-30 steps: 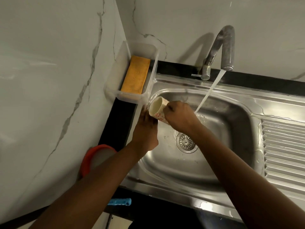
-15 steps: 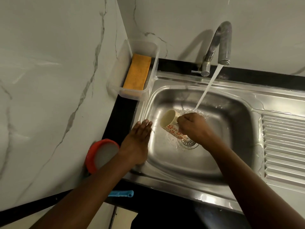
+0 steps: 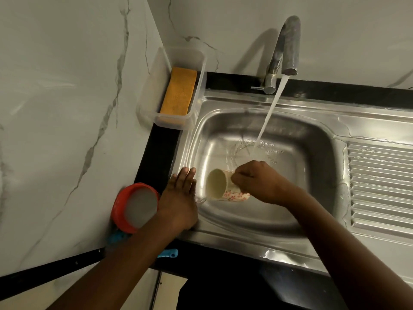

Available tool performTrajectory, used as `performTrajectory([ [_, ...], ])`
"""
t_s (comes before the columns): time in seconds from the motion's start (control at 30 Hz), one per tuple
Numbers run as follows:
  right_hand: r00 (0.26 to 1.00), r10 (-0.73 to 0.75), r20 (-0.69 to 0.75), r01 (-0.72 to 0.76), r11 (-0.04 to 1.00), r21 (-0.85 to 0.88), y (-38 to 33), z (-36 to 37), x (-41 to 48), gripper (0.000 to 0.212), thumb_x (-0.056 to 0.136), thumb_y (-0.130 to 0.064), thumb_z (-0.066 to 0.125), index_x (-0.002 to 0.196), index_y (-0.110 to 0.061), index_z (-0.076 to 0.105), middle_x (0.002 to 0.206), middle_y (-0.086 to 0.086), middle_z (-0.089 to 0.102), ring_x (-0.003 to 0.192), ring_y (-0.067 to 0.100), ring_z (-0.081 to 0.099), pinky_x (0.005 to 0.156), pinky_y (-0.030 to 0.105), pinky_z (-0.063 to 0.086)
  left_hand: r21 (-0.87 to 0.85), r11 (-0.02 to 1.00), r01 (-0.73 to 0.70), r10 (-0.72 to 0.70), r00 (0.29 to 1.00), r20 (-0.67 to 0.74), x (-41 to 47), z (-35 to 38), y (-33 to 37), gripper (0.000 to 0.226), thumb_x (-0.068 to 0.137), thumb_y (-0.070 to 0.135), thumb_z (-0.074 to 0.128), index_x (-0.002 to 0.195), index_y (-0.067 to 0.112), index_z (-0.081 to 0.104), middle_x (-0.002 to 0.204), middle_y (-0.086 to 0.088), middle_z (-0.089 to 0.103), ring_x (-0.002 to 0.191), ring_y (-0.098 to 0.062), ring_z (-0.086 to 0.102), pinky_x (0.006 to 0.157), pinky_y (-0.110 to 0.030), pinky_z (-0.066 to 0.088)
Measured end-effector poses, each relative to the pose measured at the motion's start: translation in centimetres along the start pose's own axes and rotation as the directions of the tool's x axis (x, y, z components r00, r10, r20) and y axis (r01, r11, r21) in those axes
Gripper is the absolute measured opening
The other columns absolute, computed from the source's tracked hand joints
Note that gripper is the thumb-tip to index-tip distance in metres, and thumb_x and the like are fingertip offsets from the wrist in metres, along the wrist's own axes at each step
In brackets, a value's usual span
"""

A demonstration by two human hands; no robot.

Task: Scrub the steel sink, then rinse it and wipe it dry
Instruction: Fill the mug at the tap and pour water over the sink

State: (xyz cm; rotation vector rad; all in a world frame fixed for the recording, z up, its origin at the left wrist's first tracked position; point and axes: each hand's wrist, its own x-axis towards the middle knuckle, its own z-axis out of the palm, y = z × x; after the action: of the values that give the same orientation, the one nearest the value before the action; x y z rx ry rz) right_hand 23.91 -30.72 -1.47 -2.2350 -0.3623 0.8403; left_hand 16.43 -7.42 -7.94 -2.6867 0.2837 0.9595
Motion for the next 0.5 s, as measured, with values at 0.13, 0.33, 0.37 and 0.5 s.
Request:
performTrajectory([
  [0.13, 0.991, 0.125, -0.038, -0.12, 0.986, 0.112, 2.5, -1.2, -0.7, 0.039, 0.099, -0.027, 0.055, 0.068, -0.013, 0.072, 0.07, 0.002, 0.073, 0.068, 0.02, 0.071, 0.067, 0.041, 0.057, -0.106, 0.994, -0.023, 0.04, 0.986, 0.163, 0.1, -0.7, 1.6, 0.077, 0.109, 0.045, 0.029, 0.168, 0.007, -0.003, 0.172, -0.018, -0.027, 0.157, -0.036, -0.031, 0.13, -0.055, -0.012],
  [0.33, 0.988, 0.039, -0.148, -0.045, 0.998, -0.039, 0.6, 0.3, 0.1, 0.034, 0.101, -0.031, 0.051, 0.081, -0.014, 0.072, 0.081, 0.003, 0.069, 0.066, 0.014, 0.064, 0.052, 0.021, 0.045, -0.118, 0.99, -0.077, 0.1, 0.975, 0.2, 0.4, 0.0, 3.0, 0.072, 0.11, 0.049, 0.016, 0.169, 0.01, 0.003, 0.175, -0.006, -0.023, 0.159, -0.023, -0.03, 0.118, -0.065, -0.028],
  [0.37, 0.99, -0.006, -0.142, -0.004, 0.998, -0.068, 0.0, 0.9, 0.3, 0.034, 0.101, -0.03, 0.05, 0.081, -0.012, 0.07, 0.08, 0.005, 0.067, 0.067, 0.018, 0.063, 0.054, 0.026, 0.046, -0.11, 0.99, -0.089, 0.109, 0.974, 0.198, 0.4, 0.1, 2.9, 0.072, 0.11, 0.05, 0.015, 0.169, 0.01, 0.005, 0.176, -0.006, -0.02, 0.159, -0.022, -0.029, 0.117, -0.063, -0.029],
  [0.5, 0.987, -0.15, -0.058, 0.14, 0.979, -0.149, -1.0, 2.5, 0.4, 0.035, 0.098, -0.03, 0.052, 0.072, -0.009, 0.064, 0.067, 0.004, 0.059, 0.058, 0.02, 0.054, 0.054, 0.034, 0.043, -0.103, 0.986, -0.128, 0.144, 0.975, 0.168, 0.3, 0.2, 2.2, 0.072, 0.109, 0.054, 0.01, 0.17, 0.016, 0.008, 0.178, -0.007, -0.007, 0.162, -0.025, -0.021, 0.124, -0.06, -0.025],
])
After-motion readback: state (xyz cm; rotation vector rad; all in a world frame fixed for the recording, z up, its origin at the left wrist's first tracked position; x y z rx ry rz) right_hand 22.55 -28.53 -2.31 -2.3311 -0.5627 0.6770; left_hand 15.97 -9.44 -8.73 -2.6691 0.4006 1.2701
